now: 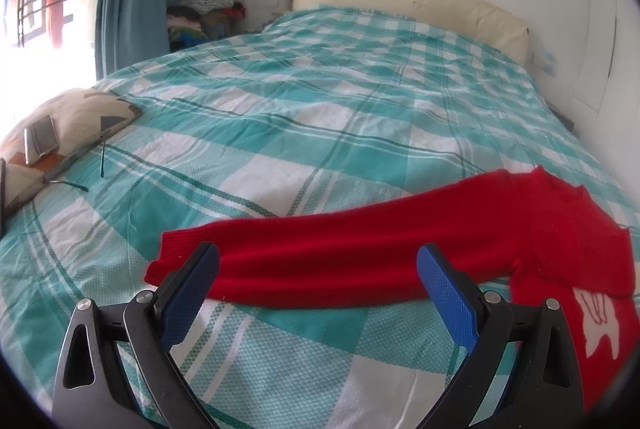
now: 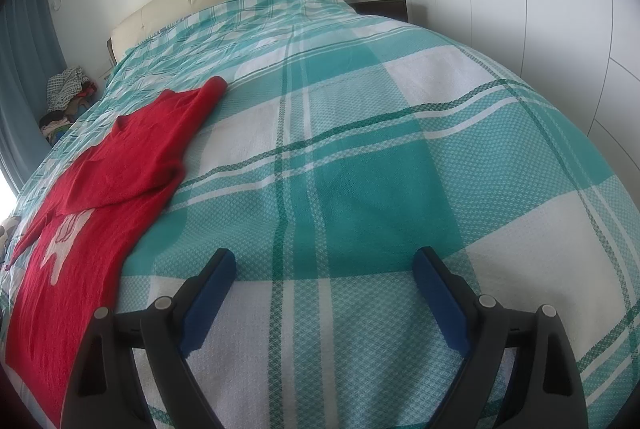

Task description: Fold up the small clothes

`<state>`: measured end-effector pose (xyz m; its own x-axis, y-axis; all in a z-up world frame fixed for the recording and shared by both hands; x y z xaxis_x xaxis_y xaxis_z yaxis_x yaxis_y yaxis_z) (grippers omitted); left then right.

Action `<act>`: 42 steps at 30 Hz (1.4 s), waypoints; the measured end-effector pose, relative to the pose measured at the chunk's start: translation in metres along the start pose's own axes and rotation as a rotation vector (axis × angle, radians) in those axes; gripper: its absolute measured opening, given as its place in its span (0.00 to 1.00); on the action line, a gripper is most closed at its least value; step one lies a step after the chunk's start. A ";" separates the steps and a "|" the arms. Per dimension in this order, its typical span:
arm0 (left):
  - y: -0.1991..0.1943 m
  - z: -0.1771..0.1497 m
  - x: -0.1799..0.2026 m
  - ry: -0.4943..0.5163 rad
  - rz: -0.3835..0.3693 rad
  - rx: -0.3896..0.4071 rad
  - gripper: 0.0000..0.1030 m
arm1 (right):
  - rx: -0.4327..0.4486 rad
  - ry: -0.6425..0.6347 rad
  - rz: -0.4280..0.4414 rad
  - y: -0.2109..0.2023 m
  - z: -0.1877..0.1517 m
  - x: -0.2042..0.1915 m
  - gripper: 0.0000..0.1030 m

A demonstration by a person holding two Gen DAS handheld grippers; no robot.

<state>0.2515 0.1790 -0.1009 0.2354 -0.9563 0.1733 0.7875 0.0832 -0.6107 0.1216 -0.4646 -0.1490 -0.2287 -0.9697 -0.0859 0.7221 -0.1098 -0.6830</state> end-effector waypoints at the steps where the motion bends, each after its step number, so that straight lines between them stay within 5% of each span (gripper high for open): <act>1: 0.000 0.000 -0.001 -0.007 0.000 -0.002 0.97 | 0.000 0.000 0.000 0.000 0.000 0.000 0.87; 42: 0.002 0.000 -0.002 -0.015 0.005 -0.007 0.97 | 0.000 0.000 0.001 0.001 0.000 0.000 0.88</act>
<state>0.2528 0.1816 -0.1025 0.2480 -0.9516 0.1818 0.7825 0.0861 -0.6167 0.1223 -0.4645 -0.1499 -0.2282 -0.9697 -0.0870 0.7223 -0.1086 -0.6830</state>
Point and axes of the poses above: each gripper's, at about its wrist camera, not at the fingertips, and y roughly the way its jaws point, x to its right, z to its top, the point moved 1 cm from there along y, roughly the way its jaws point, and after that the axes turned 6 degrees about -y, right-handed, at the moved point
